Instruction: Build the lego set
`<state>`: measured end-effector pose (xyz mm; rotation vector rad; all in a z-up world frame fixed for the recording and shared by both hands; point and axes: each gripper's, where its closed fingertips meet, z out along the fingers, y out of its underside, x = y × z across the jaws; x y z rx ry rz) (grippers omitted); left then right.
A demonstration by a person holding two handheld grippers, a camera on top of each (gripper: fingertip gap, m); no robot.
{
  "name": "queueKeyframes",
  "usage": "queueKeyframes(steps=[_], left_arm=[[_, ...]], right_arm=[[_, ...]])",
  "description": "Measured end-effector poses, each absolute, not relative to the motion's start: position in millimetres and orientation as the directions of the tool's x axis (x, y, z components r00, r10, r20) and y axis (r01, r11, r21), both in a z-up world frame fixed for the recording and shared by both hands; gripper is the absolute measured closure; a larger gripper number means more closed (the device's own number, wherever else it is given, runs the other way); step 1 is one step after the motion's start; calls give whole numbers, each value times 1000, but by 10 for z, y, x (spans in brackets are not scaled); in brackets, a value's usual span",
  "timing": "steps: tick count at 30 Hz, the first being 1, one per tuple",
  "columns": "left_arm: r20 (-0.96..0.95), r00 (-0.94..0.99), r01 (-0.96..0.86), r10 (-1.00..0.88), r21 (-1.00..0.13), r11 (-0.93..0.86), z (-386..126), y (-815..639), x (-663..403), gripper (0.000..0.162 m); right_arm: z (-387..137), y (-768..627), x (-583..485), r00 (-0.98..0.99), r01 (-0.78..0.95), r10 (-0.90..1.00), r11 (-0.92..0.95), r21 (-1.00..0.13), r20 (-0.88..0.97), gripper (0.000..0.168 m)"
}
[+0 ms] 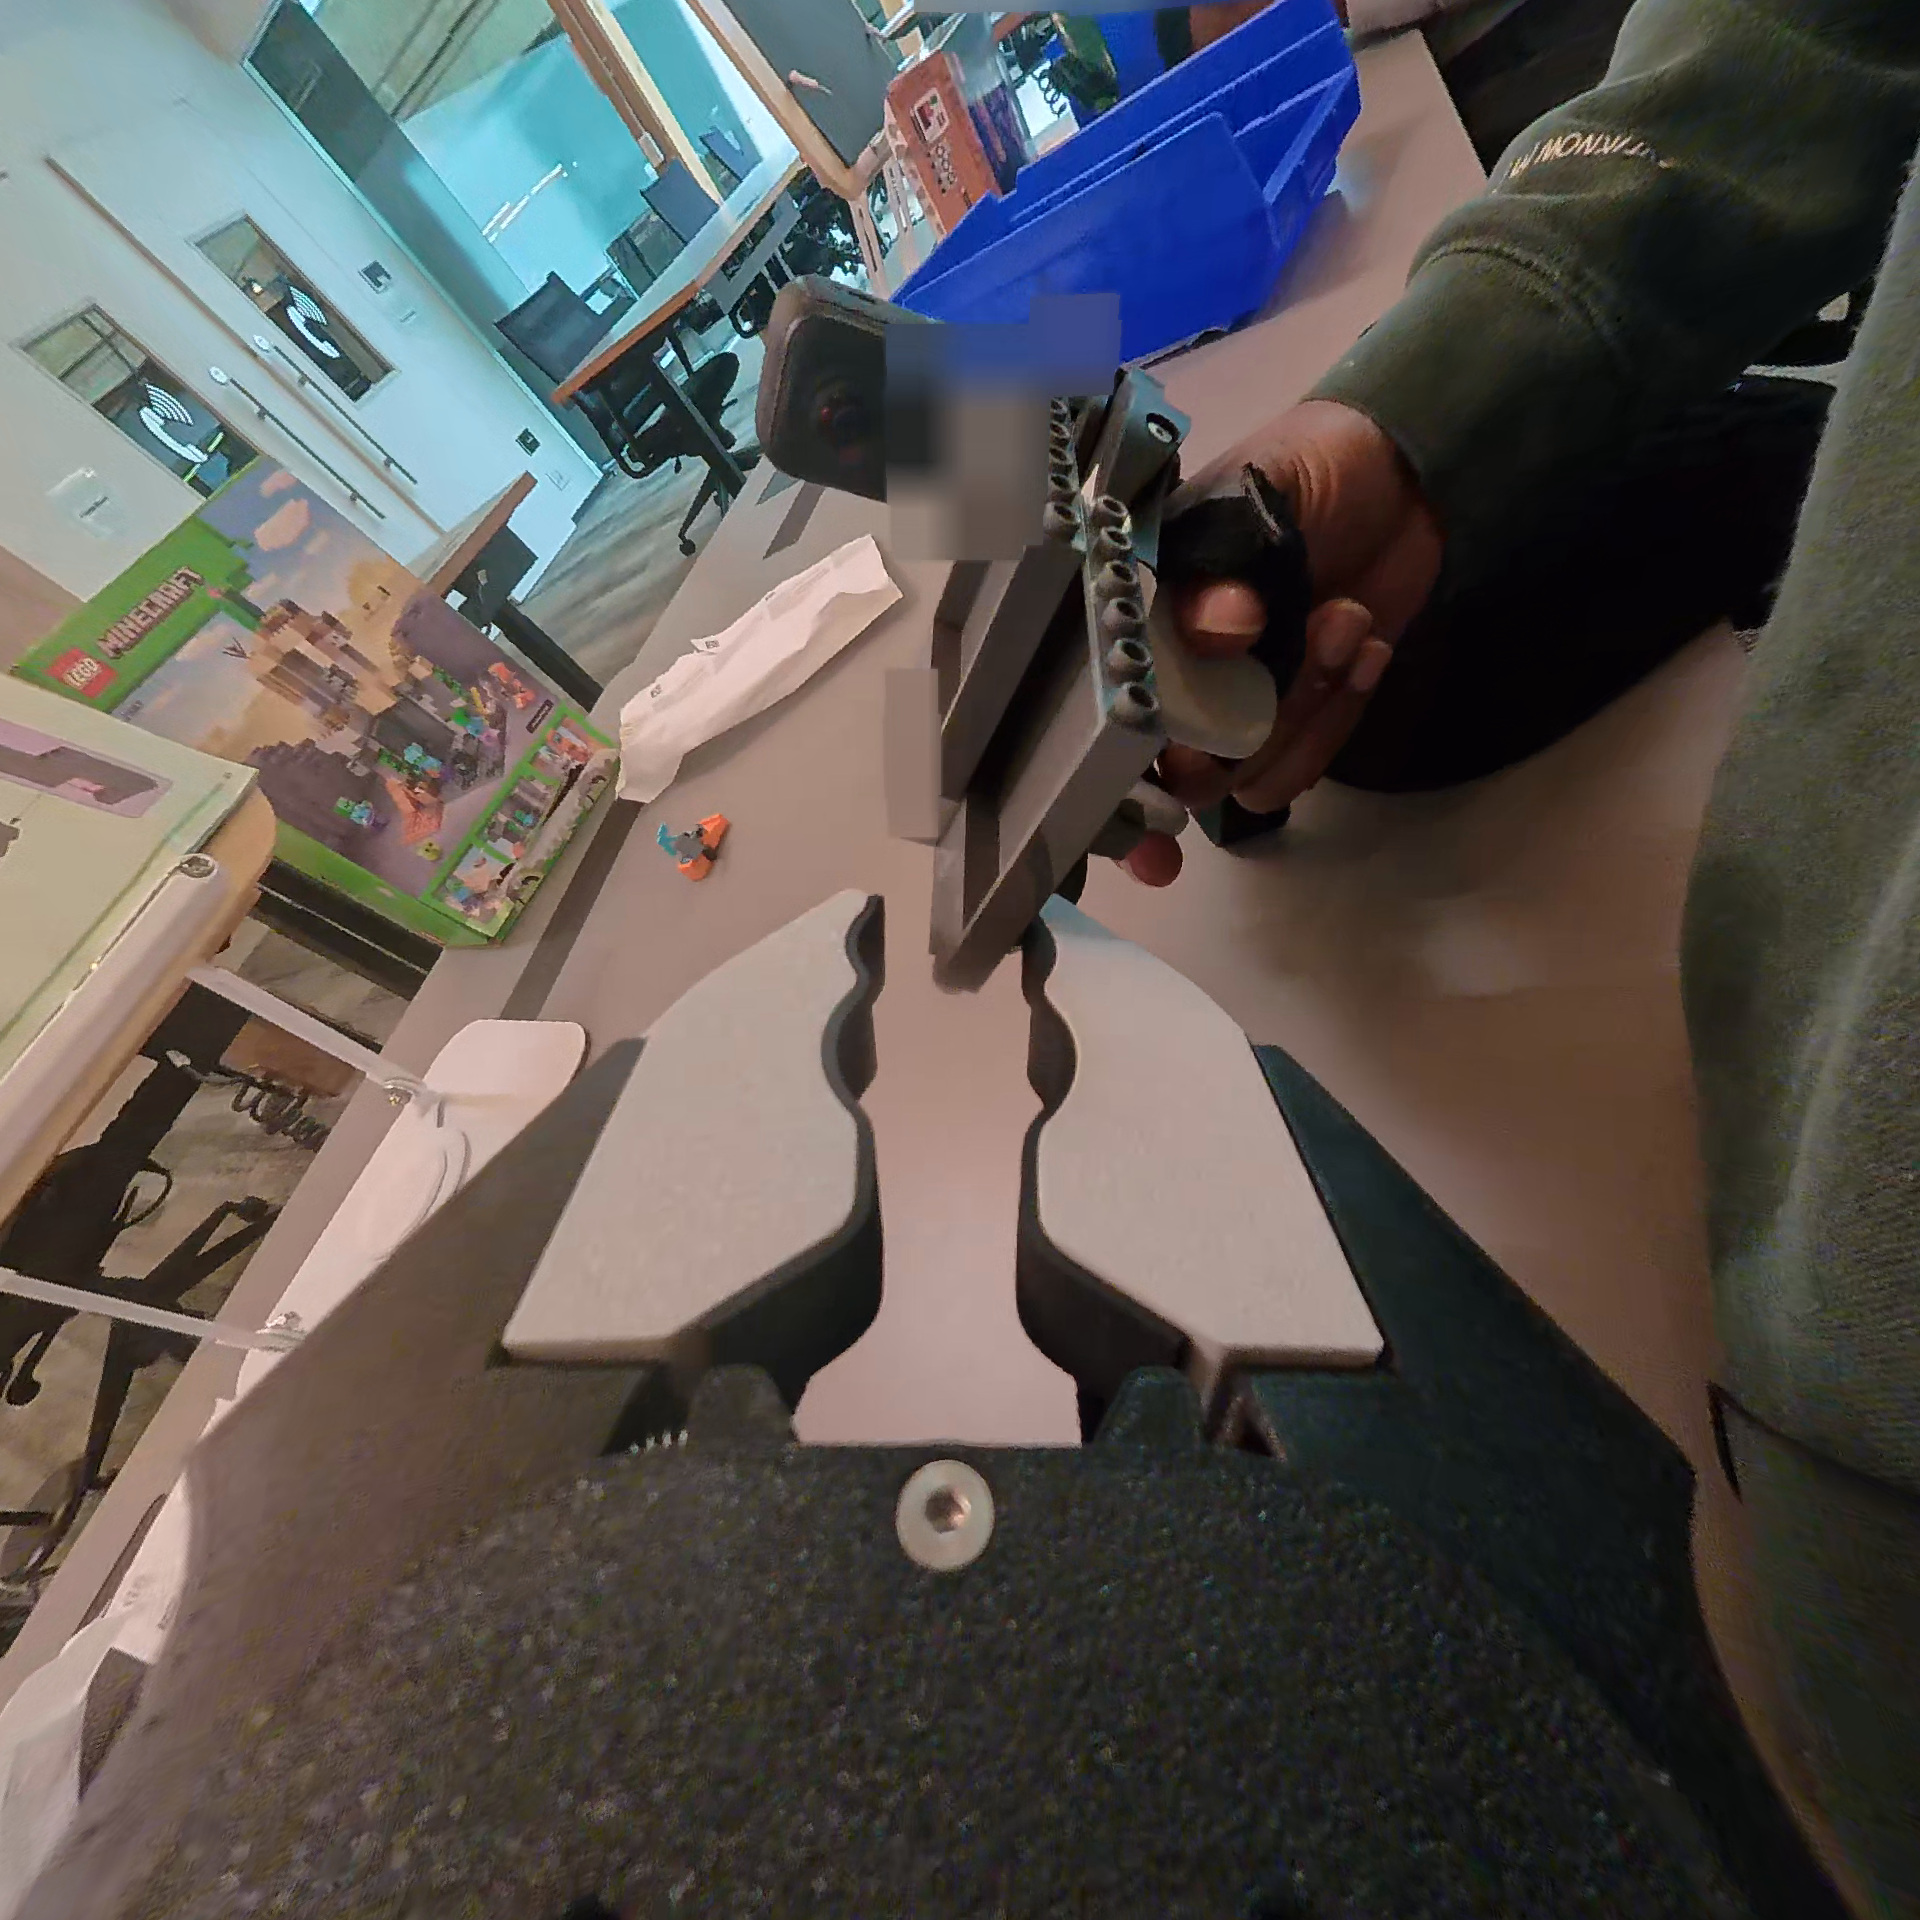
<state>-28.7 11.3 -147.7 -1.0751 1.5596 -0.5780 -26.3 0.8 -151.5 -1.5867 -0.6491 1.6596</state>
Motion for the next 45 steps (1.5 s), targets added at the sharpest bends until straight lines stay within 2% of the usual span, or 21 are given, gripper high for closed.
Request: queueKeyframes(steps=[5,10,14,16,19,29,35,45], left_arm=[[-502,6,-330,-865,-817,472,-1485,95,-278,142],[-478,-7,-341,-878,-825,451,-1560,107,-279,149],[-283,7,-285,-959,-920,269,-1593,185,-303,151],[-197,21,-248,-980,-951,186,-1576,241,-325,154],[-146,29,-233,-989,-963,135,-1571,277,-344,154],[-164,15,-281,-986,-947,153,-1623,233,-303,154],[-236,21,-309,-972,-926,218,-1594,220,-293,153],[-264,-11,-320,-964,-913,254,-1632,196,-311,154]], right_arm=[[-1519,3,-258,28,-169,778,-615,-770,-628,153],[-1582,36,-288,44,-146,686,-714,-684,-726,153],[-1603,99,-313,43,-155,534,-831,-534,-844,153],[-1576,107,-322,20,-158,482,-864,-479,-876,138],[-1571,121,-300,36,-163,475,-865,-474,-879,140],[-1664,146,-274,60,-183,415,-889,-419,-908,148],[-1632,142,-271,20,-208,412,-890,-407,-911,153],[-1652,116,-288,-30,-235,355,-911,-339,-934,153]])
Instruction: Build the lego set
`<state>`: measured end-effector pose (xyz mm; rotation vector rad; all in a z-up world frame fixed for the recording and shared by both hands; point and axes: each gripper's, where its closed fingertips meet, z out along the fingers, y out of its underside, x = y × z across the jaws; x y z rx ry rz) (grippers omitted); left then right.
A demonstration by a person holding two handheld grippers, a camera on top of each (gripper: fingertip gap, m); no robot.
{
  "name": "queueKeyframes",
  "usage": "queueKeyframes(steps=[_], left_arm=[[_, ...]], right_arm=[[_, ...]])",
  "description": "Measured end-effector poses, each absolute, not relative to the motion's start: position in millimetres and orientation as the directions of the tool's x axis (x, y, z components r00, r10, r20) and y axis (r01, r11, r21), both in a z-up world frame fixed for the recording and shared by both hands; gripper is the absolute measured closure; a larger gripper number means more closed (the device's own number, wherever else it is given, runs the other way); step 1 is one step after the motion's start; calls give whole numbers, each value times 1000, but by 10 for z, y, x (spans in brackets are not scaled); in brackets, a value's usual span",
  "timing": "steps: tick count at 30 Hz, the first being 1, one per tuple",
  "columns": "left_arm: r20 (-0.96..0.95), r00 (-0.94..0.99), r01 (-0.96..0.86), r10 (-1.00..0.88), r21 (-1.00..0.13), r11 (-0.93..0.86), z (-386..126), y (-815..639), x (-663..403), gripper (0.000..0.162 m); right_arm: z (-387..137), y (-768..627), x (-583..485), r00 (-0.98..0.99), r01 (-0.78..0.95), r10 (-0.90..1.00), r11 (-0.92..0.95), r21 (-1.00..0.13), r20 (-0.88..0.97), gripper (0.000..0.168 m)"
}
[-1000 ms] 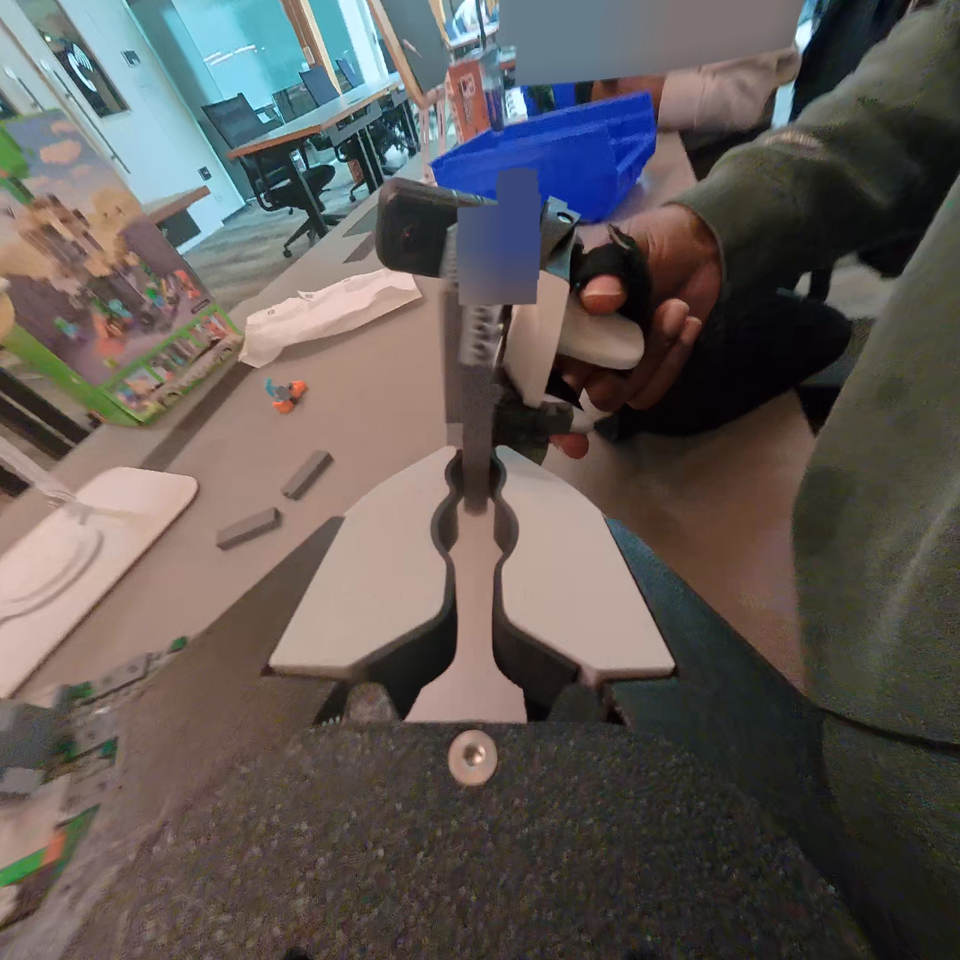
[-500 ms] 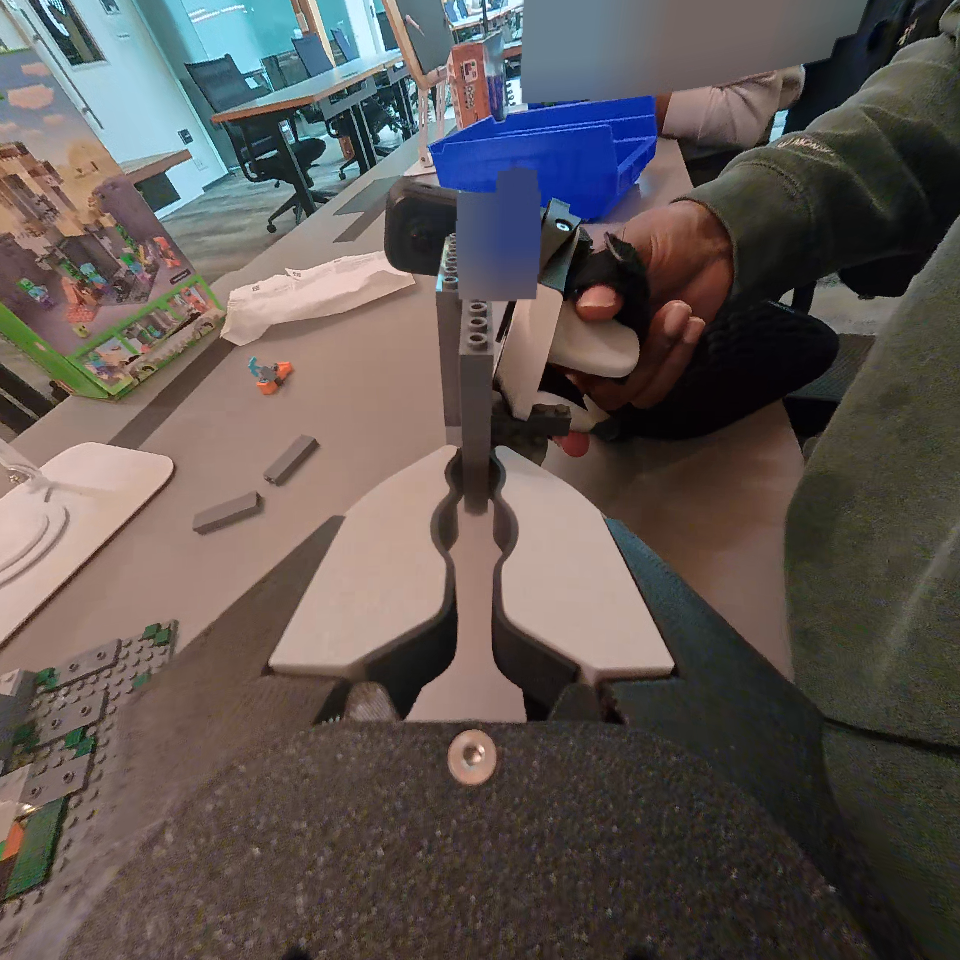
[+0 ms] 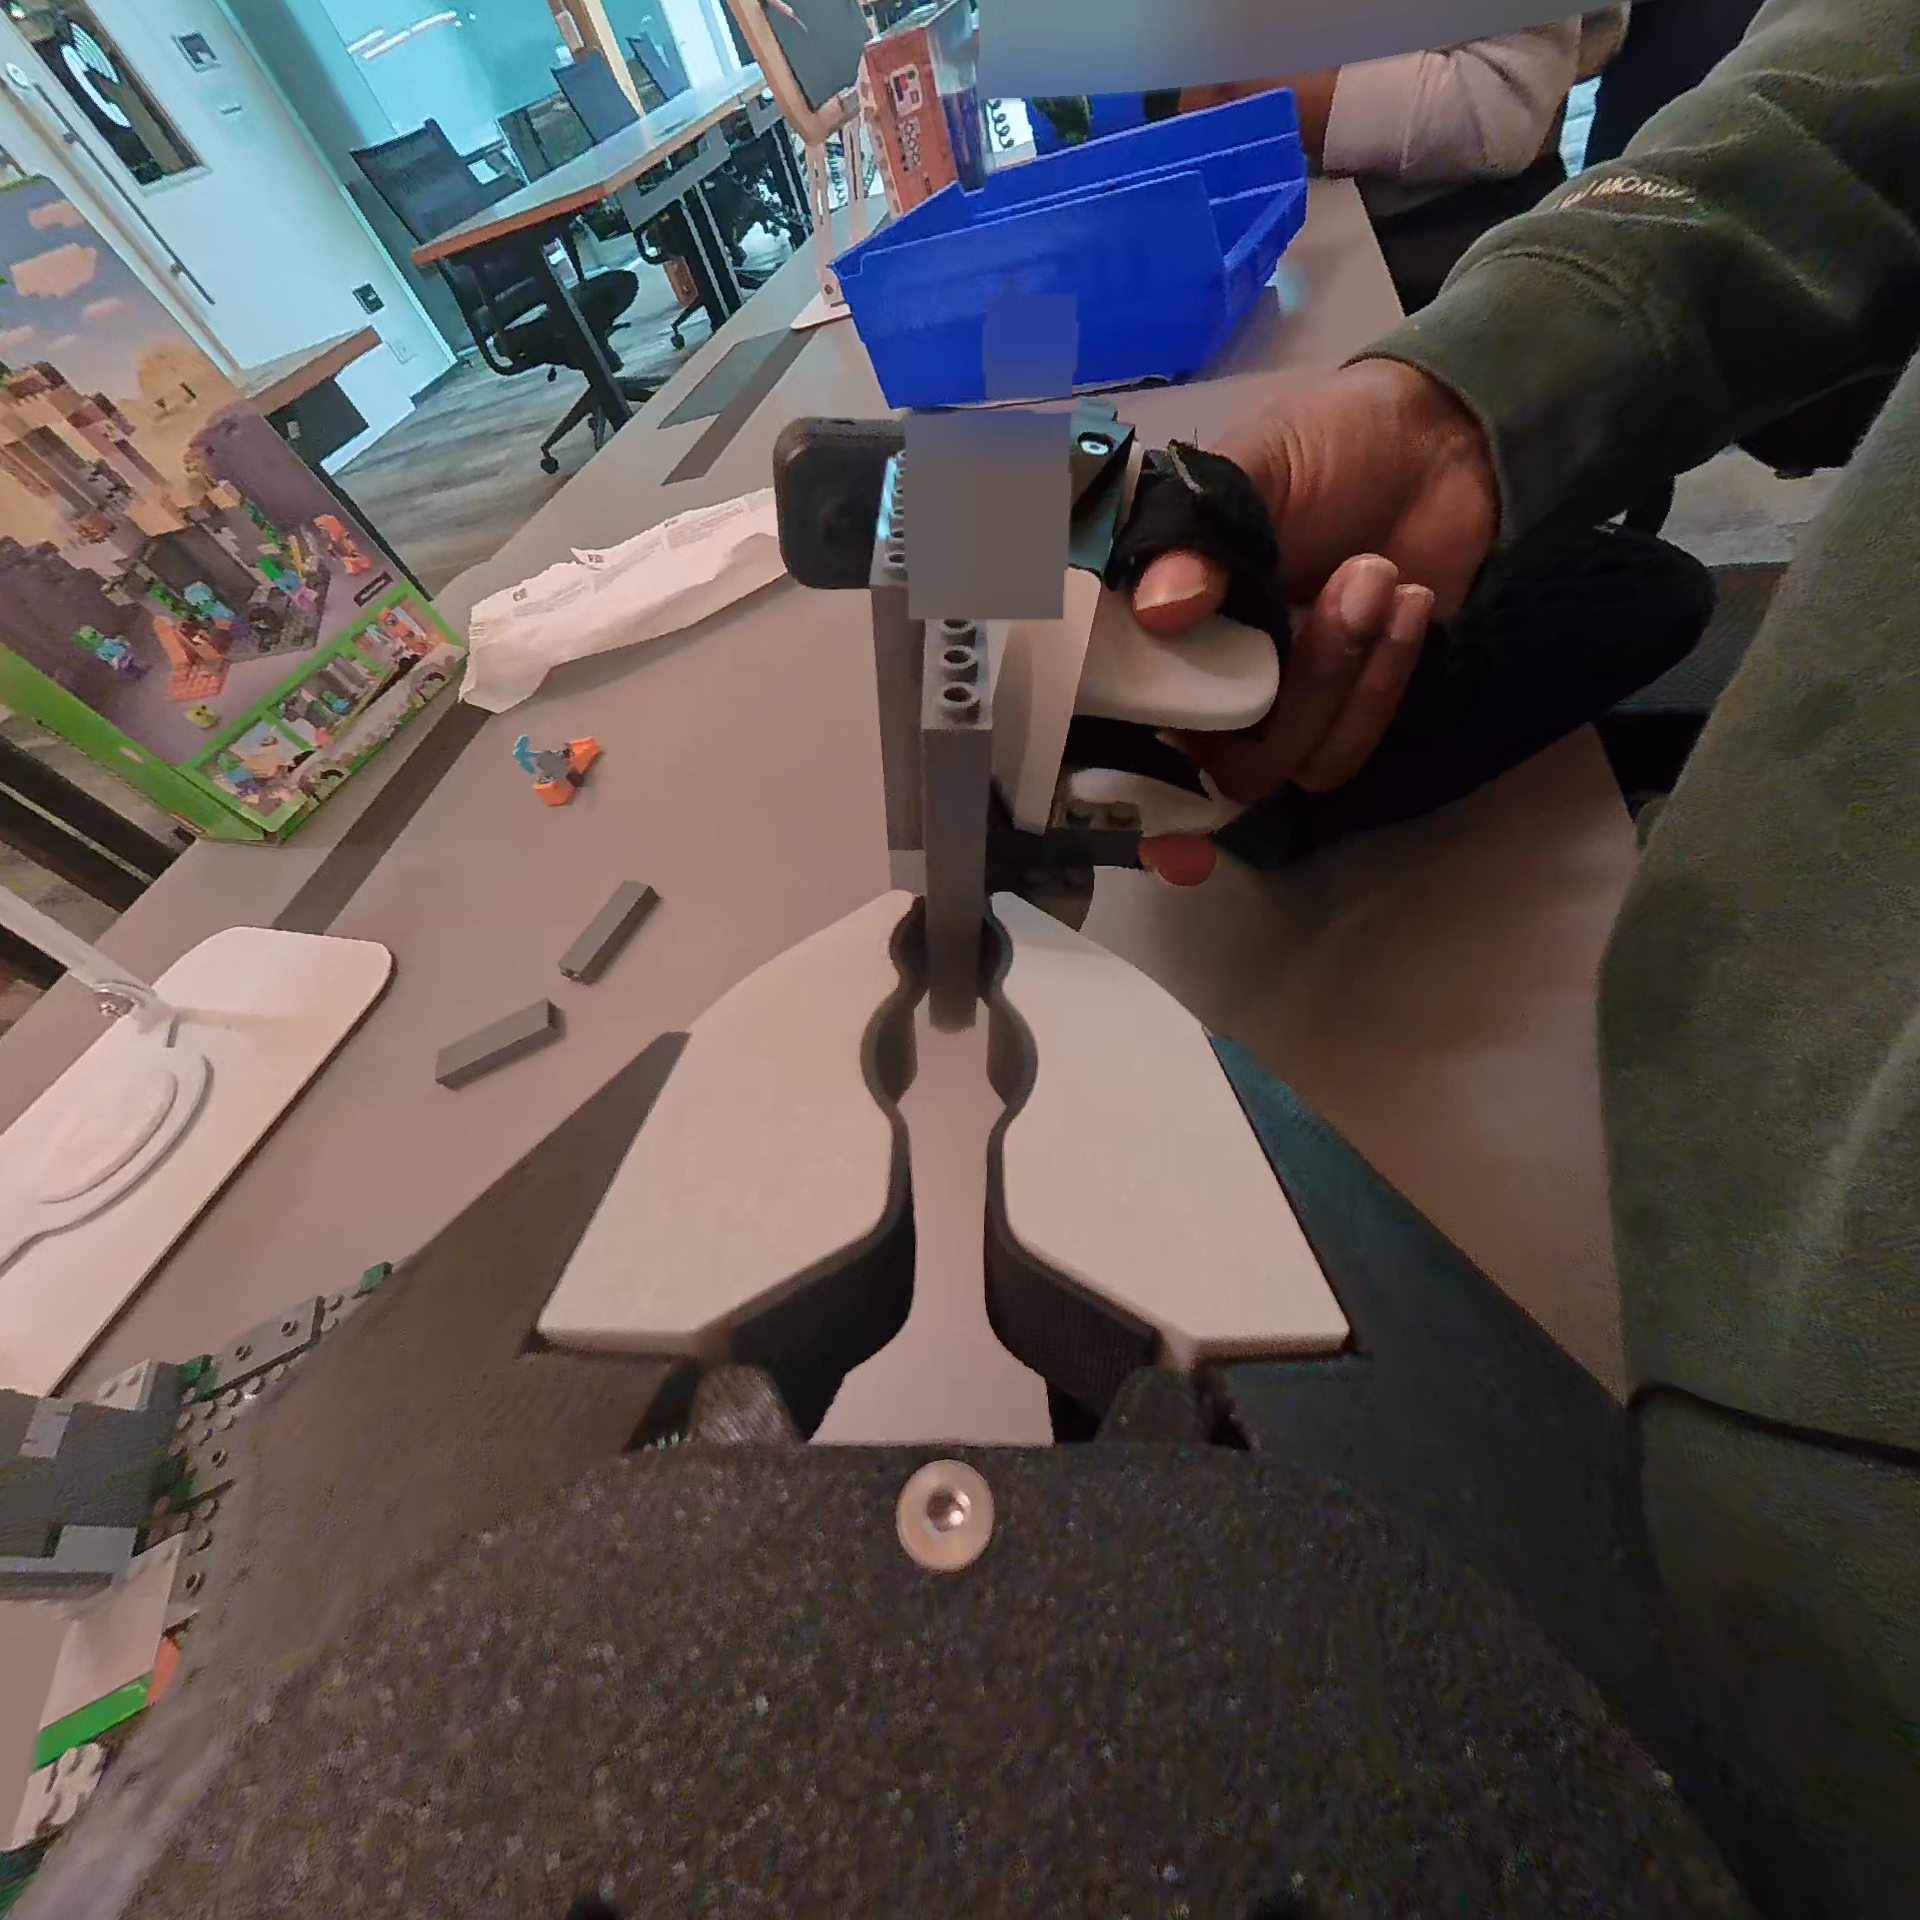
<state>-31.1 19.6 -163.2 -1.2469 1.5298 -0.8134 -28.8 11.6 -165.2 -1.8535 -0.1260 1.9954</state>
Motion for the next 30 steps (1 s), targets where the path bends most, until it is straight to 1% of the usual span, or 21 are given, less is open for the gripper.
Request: queueKeyframes(steps=[4,11,18,22,26,30], left_arm=[[-246,-24,-306,-969,-921,241,-1624,191,-320,154],[-310,6,-327,-951,-899,292,-1604,201,-307,154],[-323,42,-344,-945,-893,290,-1625,226,-307,154],[-319,41,-347,-947,-893,286,-1656,214,-301,154],[-297,47,-311,-954,-912,269,-1619,230,-298,154],[-237,75,-267,-968,-941,210,-1557,304,-321,154]], right_arm=[[-1639,113,-295,-30,-238,352,-911,-335,-935,153],[-1618,160,-284,-30,-281,350,-902,-328,-936,153],[-1632,196,-281,29,-336,397,-861,-383,-917,154],[-1662,181,-276,27,-339,393,-861,-379,-919,154],[-1624,190,-273,-6,-341,381,-870,-356,-925,154],[-1575,163,-254,-24,-329,397,-869,-368,-917,145]])
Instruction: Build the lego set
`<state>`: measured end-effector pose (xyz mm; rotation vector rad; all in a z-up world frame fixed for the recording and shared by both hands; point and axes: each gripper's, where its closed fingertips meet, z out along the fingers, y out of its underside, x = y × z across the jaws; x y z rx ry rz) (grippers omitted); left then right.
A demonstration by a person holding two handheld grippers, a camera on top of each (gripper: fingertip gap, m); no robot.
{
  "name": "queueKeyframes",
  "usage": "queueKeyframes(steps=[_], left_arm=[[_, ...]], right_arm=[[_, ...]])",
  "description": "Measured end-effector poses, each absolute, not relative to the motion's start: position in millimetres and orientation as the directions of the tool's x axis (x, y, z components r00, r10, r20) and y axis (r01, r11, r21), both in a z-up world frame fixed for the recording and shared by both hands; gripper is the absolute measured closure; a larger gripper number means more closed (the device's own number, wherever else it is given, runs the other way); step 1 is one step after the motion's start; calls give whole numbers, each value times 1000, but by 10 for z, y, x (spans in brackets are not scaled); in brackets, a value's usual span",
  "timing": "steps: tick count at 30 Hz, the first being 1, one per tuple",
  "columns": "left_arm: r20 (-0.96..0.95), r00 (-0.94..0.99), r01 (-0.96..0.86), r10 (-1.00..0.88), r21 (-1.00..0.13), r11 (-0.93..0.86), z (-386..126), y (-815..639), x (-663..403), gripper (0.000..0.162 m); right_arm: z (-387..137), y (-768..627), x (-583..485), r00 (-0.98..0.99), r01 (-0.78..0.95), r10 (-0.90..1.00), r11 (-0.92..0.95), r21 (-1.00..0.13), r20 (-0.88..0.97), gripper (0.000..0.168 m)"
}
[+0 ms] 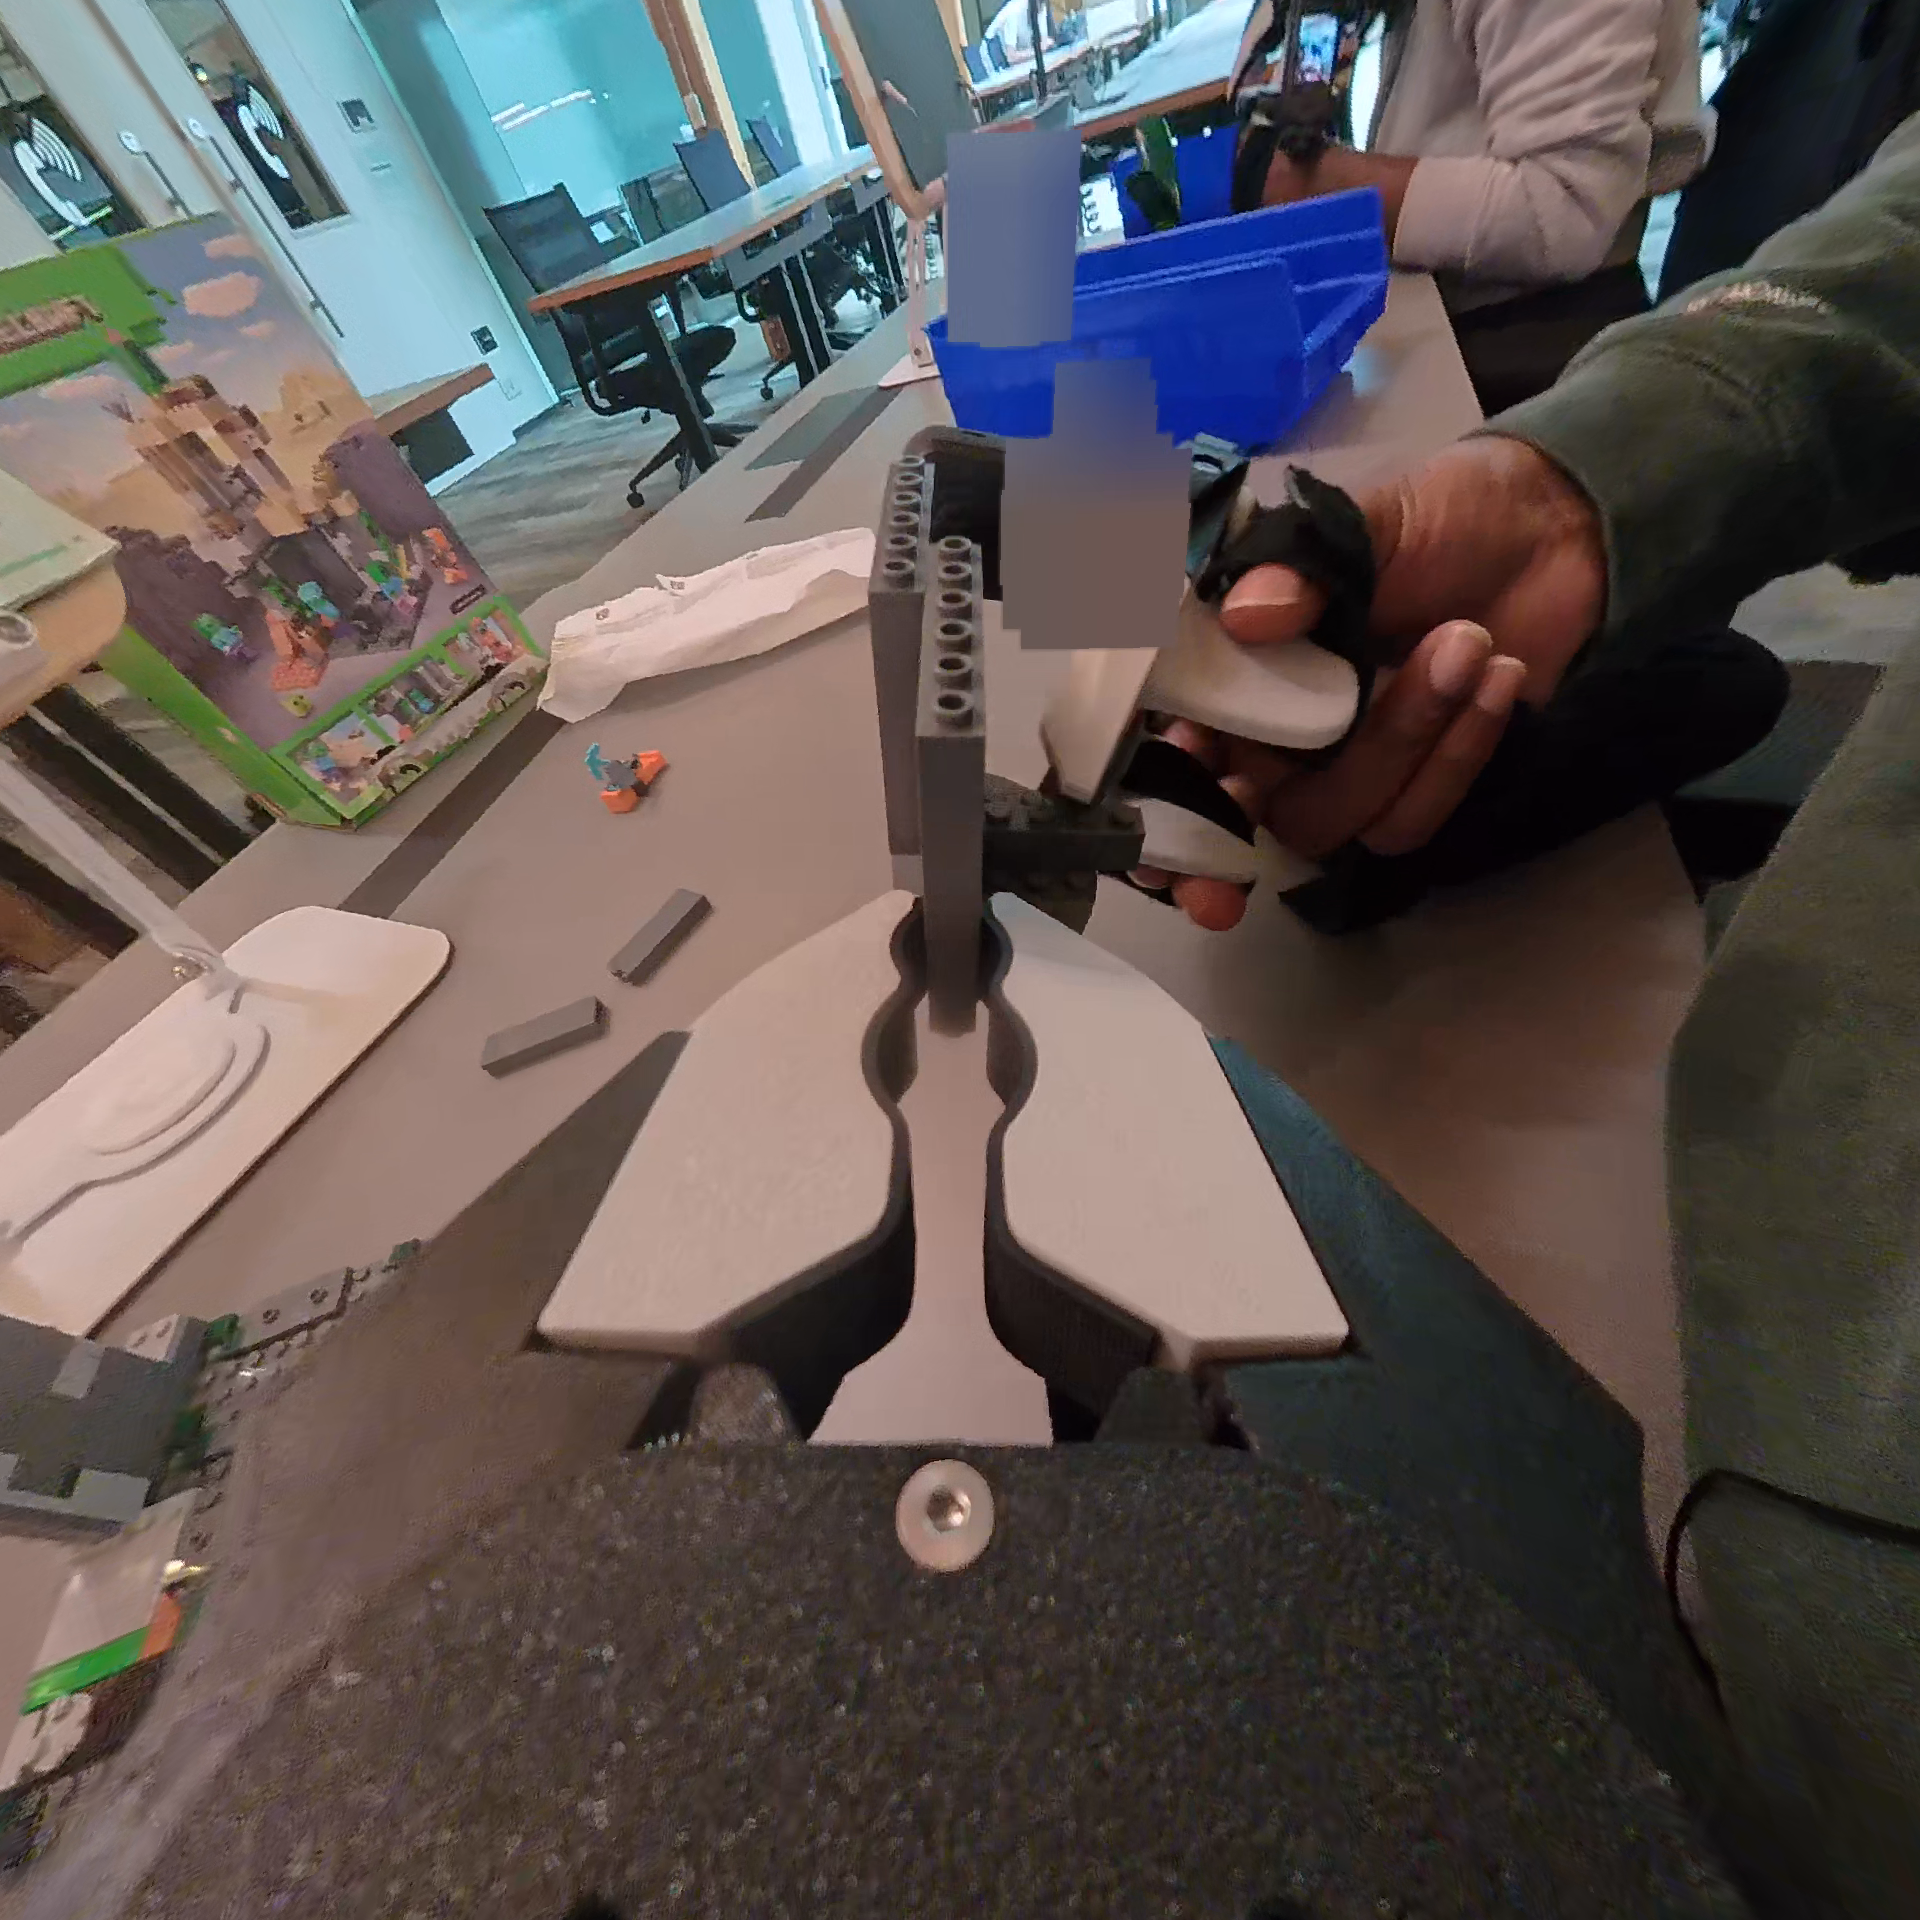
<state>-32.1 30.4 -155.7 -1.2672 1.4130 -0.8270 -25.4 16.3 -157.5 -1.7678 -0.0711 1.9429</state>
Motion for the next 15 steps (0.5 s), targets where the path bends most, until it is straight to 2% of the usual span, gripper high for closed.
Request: queueKeyframes(steps=[9,15], left_arm=[[-175,109,-267,-978,-953,141,-1571,408,-341,154],[-177,107,-267,-978,-953,144,-1578,421,-339,154]], right_arm=[[-1624,138,-265,15,-318,411,-862,-394,-911,157],[-1624,145,-263,5,-327,397,-867,-377,-918,157]])
